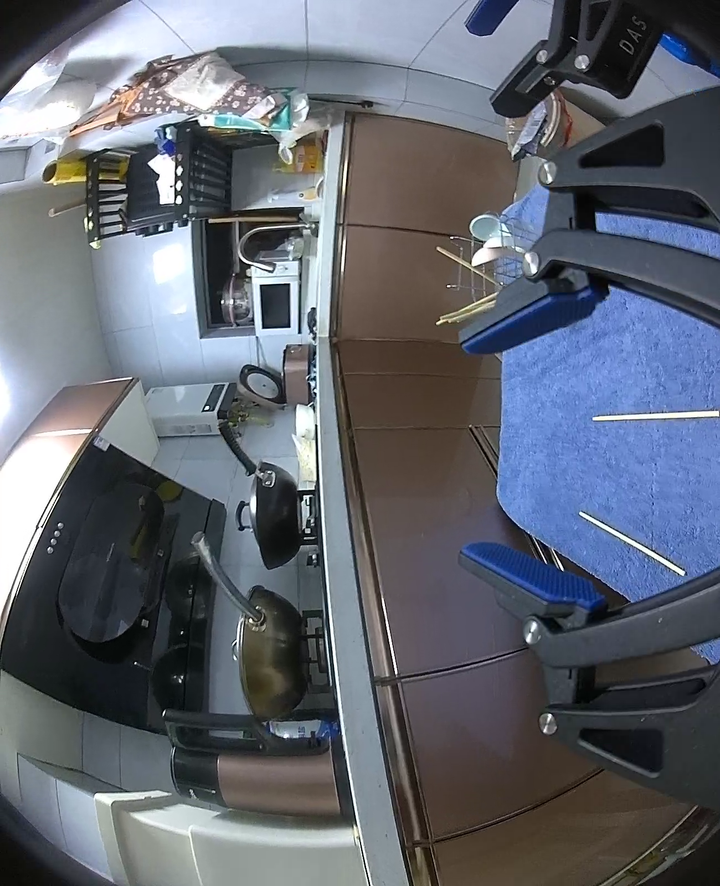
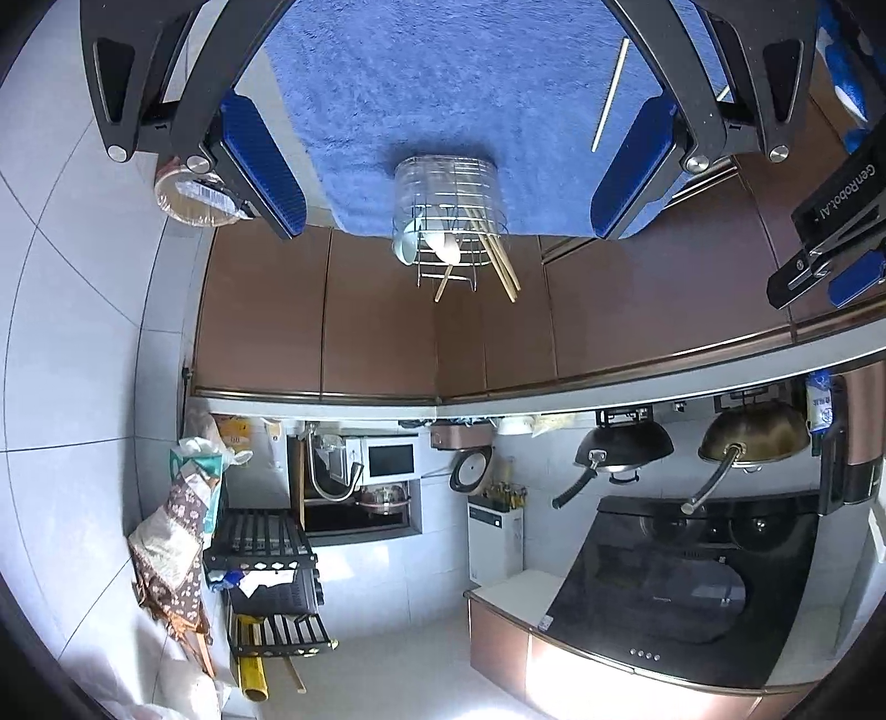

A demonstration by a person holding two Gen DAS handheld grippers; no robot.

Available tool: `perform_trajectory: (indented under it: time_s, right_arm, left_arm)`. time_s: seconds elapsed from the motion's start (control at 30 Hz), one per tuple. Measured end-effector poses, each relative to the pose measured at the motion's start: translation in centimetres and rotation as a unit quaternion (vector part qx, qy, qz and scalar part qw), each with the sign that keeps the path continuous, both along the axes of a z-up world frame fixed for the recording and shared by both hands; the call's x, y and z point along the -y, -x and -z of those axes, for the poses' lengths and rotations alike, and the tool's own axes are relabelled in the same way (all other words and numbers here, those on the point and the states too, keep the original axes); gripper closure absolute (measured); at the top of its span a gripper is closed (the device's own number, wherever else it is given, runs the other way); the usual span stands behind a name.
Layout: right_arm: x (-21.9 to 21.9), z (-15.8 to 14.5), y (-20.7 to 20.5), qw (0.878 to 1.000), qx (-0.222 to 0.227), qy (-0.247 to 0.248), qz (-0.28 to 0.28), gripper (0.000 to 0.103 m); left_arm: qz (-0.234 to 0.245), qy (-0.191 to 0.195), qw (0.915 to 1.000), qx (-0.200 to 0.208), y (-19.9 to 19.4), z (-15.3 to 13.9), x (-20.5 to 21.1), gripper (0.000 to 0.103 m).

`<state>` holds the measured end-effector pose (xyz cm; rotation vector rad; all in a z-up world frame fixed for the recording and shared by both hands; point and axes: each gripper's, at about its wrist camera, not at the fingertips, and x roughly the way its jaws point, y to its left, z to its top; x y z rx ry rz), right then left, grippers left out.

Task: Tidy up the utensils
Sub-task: 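Move both open tools toward the last two chopsticks on the towel, then close left tool on a chopstick while right tool closes on the other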

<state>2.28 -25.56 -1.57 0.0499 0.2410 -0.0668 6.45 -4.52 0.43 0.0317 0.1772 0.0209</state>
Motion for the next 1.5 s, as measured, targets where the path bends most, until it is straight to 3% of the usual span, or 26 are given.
perform_trajectory:
  time_s: [0.3,0.57,0.7,0.83,0.93,1.07,1.17,1.23,1.33,1.5]
  right_arm:
    - [-0.4,1.8,-3.2,0.999,-0.038,0.002,-0.021,0.0]
    - [-1.9,3.4,-6.4,0.996,-0.071,0.001,-0.05,0.0]
    - [-3.1,4.1,-8.4,0.992,-0.099,0.002,-0.079,0.0]
    - [-4.5,5.5,-12.0,0.979,-0.158,-0.011,-0.129,0.012]
    - [-6.2,7.5,-15.8,0.958,-0.227,-0.02,-0.172,0.024]
    - [-8.7,10.9,-21.1,0.92,-0.323,-0.042,-0.218,0.051]
    - [-10.7,13.6,-24.4,0.894,-0.38,-0.046,-0.231,0.063]
    - [-11.8,14.9,-25.8,0.882,-0.406,-0.043,-0.235,0.07]
    - [-13.2,16.3,-27.2,0.87,-0.431,-0.04,-0.236,0.076]
    - [-14.7,17.5,-29.2,0.859,-0.459,-0.019,-0.226,0.079]
  left_arm:
    - [0.0,0.001,0.9979,-0.065,-3.8,2.4,-1.0,0.034]
    - [-0.013,0.03,0.9927,-0.116,-7.2,4.7,-3.9,0.034]
    - [-0.032,0.026,0.9891,-0.141,-9.2,5.9,-5.8,0.034]
    - [-0.041,0.031,0.9821,-0.181,-12.6,7.5,-8.9,0.034]
    - [-0.023,0.045,0.9711,-0.233,-16.0,9.1,-11.3,0.034]
    - [0.021,0.085,0.9416,-0.325,-20.9,12.1,-13.7,0.035]
    - [0.049,0.091,0.9188,-0.381,-24.2,14.7,-14.5,0.036]
    - [0.06,0.095,0.9054,-0.409,-25.6,16.2,-14.6,0.043]
    - [0.075,0.093,0.8878,-0.444,-27.4,18.2,-14.5,0.058]
    - [0.09,0.082,0.8708,-0.476,-29.0,20.2,-14.0,0.065]
